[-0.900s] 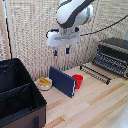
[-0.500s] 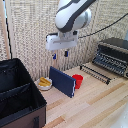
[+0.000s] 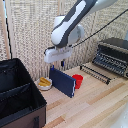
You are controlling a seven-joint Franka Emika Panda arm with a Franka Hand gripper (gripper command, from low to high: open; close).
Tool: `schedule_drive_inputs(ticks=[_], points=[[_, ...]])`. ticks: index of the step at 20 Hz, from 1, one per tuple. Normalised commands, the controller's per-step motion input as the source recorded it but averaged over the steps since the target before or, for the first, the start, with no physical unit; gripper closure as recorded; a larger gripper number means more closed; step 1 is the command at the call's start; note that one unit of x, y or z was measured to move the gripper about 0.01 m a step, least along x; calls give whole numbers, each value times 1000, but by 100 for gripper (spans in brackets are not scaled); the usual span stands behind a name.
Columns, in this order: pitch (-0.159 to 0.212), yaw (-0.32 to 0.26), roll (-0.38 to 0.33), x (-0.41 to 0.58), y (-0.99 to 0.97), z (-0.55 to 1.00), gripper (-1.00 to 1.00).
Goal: Please shift your gripper toward the book. Carefully hold the book with your gripper. Gently transport the book using your gripper to the caddy's front section. Safely let the book go into the caddy's front area.
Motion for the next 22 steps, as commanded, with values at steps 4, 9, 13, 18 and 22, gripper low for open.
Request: schedule_drive_inputs(ticks=[4,9,13,18,22], points=[[121,106,-21,0,-95,-376,-100],[82,17,-33,13,15,-129,100],[16,0,-21,0,89,-1,100],[4,5,-19,0,66,-6,100],[0,0,-20,0,57,-4,100]])
